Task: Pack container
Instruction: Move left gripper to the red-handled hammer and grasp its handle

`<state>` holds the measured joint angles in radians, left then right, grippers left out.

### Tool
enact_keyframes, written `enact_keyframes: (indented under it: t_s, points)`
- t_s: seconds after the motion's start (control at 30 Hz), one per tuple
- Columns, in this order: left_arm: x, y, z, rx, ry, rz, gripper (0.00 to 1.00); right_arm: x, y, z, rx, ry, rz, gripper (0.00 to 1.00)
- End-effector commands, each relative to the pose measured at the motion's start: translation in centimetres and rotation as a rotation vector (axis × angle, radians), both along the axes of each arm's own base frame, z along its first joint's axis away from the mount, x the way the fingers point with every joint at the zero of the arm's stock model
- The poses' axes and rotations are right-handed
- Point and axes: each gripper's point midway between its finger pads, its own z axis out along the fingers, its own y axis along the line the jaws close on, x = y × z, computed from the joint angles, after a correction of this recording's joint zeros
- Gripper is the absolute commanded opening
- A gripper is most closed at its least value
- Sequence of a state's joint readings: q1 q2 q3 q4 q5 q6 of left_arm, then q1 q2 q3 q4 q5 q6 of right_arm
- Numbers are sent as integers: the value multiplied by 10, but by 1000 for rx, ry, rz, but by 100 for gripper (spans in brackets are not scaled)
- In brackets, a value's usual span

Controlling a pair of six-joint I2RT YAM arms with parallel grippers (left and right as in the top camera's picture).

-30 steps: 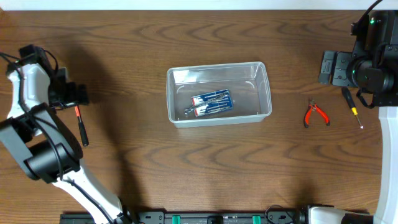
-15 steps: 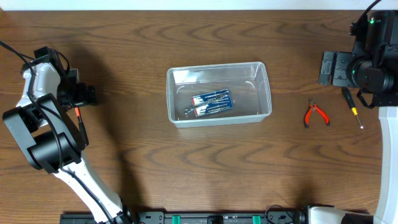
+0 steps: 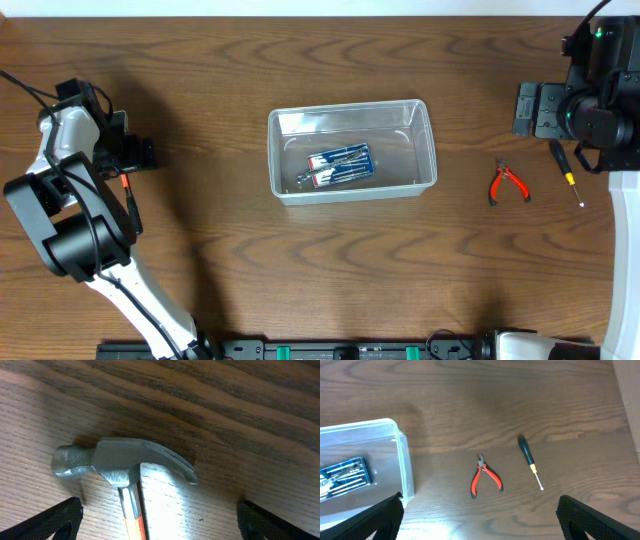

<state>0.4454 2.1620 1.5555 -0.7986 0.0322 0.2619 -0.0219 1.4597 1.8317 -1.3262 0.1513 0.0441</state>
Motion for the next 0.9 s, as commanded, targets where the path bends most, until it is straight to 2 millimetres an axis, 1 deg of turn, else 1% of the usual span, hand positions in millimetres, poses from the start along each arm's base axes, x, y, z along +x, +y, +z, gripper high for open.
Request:
enact_keyframes:
  t_s: [0.0,0.2,0.27,0.37,0.4,0.47,0.6,0.67,0.73,0.8,0.87]
  points:
    - [-25,-7,-29,-25,92,-2,98,1,-3,1,-18,0,3,99]
    - [-27,-8,-29,-28,100,-3,99,1,-3,1,-18,0,3,99]
    - [-27,-8,-29,-28,100,-3,90,1,-3,1,-18,0,3,99]
    - [-27,-8,-29,-29,102,-3,72,1,-3,1,-20,1,7,99]
    - [-27,-9,-29,-30,104,-3,68,1,-3,1,-22,1,9,99]
    - [-28,-9,-29,-31,106,-3,64,1,-3,1,-22,1,9,99]
    - [-28,-9,-29,-32,108,-3,52,1,-3,1,-22,0,9,99]
    - [-29,-9,-29,-33,110,-3,49,1,-3,1,-22,1,9,99]
    - [-29,-10,-29,-34,112,-3,45,1,-3,1,-22,1,10,99]
    - [-30,-10,-29,-35,114,-3,43,1,-3,1,-22,1,10,99]
    - [-31,-10,-29,-37,117,-3,37,1,-3,1,-22,0,10,99]
